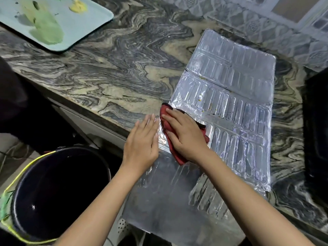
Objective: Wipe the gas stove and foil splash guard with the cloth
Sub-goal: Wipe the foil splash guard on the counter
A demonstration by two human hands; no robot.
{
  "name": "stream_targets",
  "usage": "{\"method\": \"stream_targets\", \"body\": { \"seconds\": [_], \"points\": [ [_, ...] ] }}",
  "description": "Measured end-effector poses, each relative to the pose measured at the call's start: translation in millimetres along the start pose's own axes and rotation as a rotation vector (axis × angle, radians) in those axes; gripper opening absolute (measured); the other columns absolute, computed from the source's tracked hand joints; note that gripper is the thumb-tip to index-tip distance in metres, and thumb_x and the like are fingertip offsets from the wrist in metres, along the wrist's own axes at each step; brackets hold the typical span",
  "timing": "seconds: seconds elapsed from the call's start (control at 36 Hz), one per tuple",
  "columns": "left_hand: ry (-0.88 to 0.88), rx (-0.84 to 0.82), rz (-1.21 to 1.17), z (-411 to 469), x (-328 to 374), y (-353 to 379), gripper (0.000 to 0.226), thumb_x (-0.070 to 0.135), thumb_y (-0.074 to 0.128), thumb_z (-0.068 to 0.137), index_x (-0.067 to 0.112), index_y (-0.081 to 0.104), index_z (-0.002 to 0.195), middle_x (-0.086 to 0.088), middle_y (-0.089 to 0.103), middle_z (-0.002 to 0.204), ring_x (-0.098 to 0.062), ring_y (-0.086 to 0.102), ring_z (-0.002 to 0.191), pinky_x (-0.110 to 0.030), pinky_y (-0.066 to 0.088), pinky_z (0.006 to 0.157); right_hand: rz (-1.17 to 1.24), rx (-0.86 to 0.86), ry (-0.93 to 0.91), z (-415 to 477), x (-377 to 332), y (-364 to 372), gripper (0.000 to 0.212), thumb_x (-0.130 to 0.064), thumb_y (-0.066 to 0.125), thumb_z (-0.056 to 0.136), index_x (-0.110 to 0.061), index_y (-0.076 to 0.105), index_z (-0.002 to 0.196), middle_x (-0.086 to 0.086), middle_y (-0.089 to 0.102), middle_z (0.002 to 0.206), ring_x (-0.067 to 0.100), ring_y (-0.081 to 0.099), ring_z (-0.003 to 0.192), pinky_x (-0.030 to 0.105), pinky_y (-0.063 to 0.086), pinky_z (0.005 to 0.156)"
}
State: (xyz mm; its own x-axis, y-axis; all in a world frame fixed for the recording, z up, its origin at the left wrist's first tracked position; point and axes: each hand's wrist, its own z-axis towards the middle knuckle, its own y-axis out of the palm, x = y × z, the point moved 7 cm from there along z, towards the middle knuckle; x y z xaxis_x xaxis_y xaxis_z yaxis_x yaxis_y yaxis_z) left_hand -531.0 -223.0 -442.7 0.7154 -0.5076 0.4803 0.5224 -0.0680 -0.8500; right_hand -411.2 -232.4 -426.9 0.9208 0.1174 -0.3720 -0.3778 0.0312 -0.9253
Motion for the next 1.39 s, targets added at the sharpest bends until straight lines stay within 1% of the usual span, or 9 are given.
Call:
{"method": "stream_targets", "body": {
  "seconds": [0.17, 0.36, 0.5, 0.58, 0.67, 0.78, 0.92, 1.17, 1.39],
  "points": [
    [-0.022, -0.001, 0.003, -1.1, -0.4, 1.3, 0.046, 0.023, 0.033, 0.093, 0.011, 0.047, 0.135, -0.002, 0.041, 0.144, -0.011, 0.030, 0.137, -0.030, 0.015, 0.116, -0.015, 0.010, -0.049, 23.9, 6.7, -1.5, 0.052, -0.042, 0.032, 0.088, -0.021, 0.046, 0.134, -0.003, 0.041, 0.145, 0.019, 0.036, 0.135, 0.037, 0.025, 0.111],
    [-0.061, -0.049, 0.005, -1.7, 1.9, -0.6, 0.048, 0.027, 0.031, 0.093, 0.015, 0.041, 0.139, 0.004, 0.034, 0.146, -0.008, 0.026, 0.138, -0.025, 0.009, 0.117, -0.049, 0.102, 0.061, 68.7, 46.9, -16.3, 0.048, -0.039, 0.039, 0.091, -0.020, 0.044, 0.135, 0.000, 0.039, 0.146, 0.020, 0.035, 0.134, 0.038, 0.026, 0.112],
    [-0.172, 0.031, 0.001, 14.3, 9.9, -11.1, 0.045, 0.024, 0.042, 0.080, 0.012, 0.059, 0.120, -0.002, 0.056, 0.131, -0.018, 0.047, 0.126, -0.034, 0.033, 0.105, -0.025, 0.146, 0.049, 79.6, 51.8, -20.6, 0.047, -0.034, 0.045, 0.091, -0.015, 0.045, 0.134, 0.005, 0.041, 0.145, 0.024, 0.037, 0.133, 0.040, 0.027, 0.111],
    [-0.173, 0.016, 0.021, 38.4, 22.4, -7.1, 0.043, 0.020, 0.048, 0.080, 0.011, 0.056, 0.121, -0.004, 0.055, 0.128, -0.022, 0.049, 0.121, -0.038, 0.038, 0.101, -0.022, 0.145, 0.037, 80.2, 54.1, -18.3, 0.048, -0.035, 0.044, 0.090, -0.015, 0.046, 0.134, 0.005, 0.042, 0.145, 0.024, 0.036, 0.134, 0.040, 0.027, 0.112],
    [-0.150, -0.045, 0.038, 56.3, 32.1, 7.9, 0.047, 0.023, 0.044, 0.086, 0.010, 0.047, 0.131, -0.006, 0.049, 0.137, -0.022, 0.043, 0.129, -0.038, 0.032, 0.107, -0.002, 0.146, 0.017, 84.0, 59.5, -17.9, 0.051, -0.037, 0.042, 0.088, -0.014, 0.047, 0.133, 0.005, 0.043, 0.144, 0.024, 0.038, 0.133, 0.041, 0.028, 0.111],
    [-0.170, -0.123, 0.069, 57.5, 34.9, 23.7, 0.050, 0.027, 0.030, 0.097, 0.016, 0.024, 0.146, 0.002, 0.019, 0.155, -0.012, 0.013, 0.143, -0.032, 0.009, 0.116, 0.005, 0.139, 0.036, 94.1, 75.8, -23.3, 0.050, -0.035, 0.043, 0.091, -0.015, 0.042, 0.137, 0.004, 0.038, 0.147, 0.023, 0.033, 0.135, 0.040, 0.025, 0.112],
    [-0.112, -0.214, 0.166, 57.8, 33.4, 33.8, 0.057, 0.043, 0.012, 0.096, 0.022, 0.000, 0.148, 0.010, -0.010, 0.155, 0.001, -0.016, 0.136, -0.024, -0.012, 0.112, -0.012, 0.146, 0.105, 105.5, 94.9, -34.3, 0.050, -0.034, 0.041, 0.093, -0.015, 0.038, 0.139, 0.006, 0.034, 0.149, 0.024, 0.031, 0.136, 0.038, 0.022, 0.113],
    [-0.102, -0.256, 0.253, 59.0, 34.2, 36.1, 0.062, 0.050, 0.002, 0.093, 0.020, -0.010, 0.145, 0.006, -0.016, 0.153, -0.003, -0.019, 0.137, -0.026, -0.013, 0.112, -0.029, 0.232, 0.247, 80.1, 133.3, -52.5, 0.049, -0.037, 0.043, 0.092, -0.016, 0.042, 0.136, 0.005, 0.038, 0.147, 0.025, 0.035, 0.133, 0.036, 0.025, 0.108],
    [-0.107, -0.254, 0.199, 60.3, 33.4, 37.2, 0.060, 0.045, 0.011, 0.097, 0.017, -0.007, 0.147, 0.003, -0.016, 0.154, -0.004, -0.018, 0.137, -0.029, -0.008, 0.116, -0.062, 0.270, 0.402, 30.7, 177.5, -71.6, 0.048, -0.038, 0.043, 0.092, -0.020, 0.041, 0.136, 0.001, 0.038, 0.147, 0.023, 0.033, 0.134, 0.038, 0.024, 0.109]
  ]
}}
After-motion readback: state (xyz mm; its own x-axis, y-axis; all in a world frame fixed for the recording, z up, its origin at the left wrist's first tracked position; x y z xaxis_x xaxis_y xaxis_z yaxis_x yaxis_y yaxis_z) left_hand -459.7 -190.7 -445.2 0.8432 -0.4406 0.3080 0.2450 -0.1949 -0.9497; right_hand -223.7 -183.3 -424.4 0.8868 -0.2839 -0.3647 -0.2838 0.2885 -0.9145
